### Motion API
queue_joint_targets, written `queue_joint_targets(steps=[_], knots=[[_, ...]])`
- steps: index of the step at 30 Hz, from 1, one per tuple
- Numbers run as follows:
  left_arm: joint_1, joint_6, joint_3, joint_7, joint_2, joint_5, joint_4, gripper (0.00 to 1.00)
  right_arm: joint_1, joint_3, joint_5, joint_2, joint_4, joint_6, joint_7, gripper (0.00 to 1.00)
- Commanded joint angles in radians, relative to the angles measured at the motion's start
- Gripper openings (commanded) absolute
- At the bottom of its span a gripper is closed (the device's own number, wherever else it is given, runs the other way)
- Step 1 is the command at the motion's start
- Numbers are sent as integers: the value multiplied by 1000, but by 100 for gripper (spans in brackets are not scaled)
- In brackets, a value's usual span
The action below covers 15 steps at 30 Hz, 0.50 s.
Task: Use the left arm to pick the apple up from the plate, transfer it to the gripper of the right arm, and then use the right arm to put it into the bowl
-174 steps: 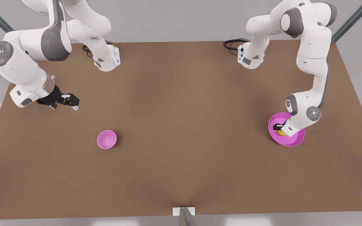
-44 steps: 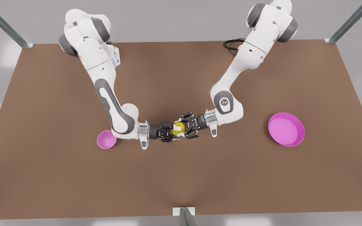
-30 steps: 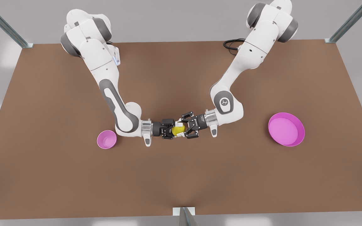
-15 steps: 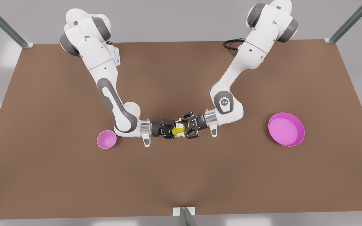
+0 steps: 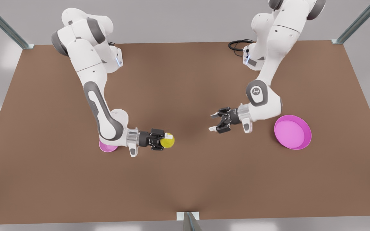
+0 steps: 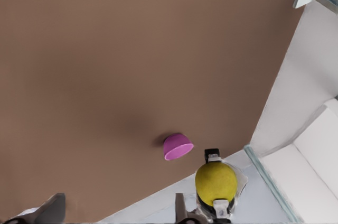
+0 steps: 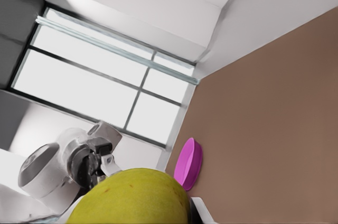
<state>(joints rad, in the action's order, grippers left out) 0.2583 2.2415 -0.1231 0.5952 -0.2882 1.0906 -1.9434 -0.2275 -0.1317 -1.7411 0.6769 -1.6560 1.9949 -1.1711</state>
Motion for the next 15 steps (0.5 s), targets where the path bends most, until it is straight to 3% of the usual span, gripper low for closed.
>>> queue_joint_targets(steps=[1, 3, 5, 8, 10, 15], knots=[[-11, -246, 68, -55, 0, -810, 107, 100, 46, 0, 120, -8, -21, -48, -5, 65], [-10, -330, 184, -413, 4, -983, 236, 100, 112, 0, 175, -34, -79, -119, -47, 65], [-10, -503, 194, -489, 4, -1064, 414, 100, 195, 0, 256, -43, -139, -200, -124, 65], [-82, -553, 158, -543, 158, -1094, 432, 100, 292, 0, 362, -57, -202, -280, -223, 65], [-74, -641, 149, -542, 109, -1178, 529, 100, 362, 0, 426, -74, -223, -327, -232, 65], [-76, -660, 151, -545, 87, -1178, 544, 100, 491, 1, 523, -109, -260, -327, -271, 65]])
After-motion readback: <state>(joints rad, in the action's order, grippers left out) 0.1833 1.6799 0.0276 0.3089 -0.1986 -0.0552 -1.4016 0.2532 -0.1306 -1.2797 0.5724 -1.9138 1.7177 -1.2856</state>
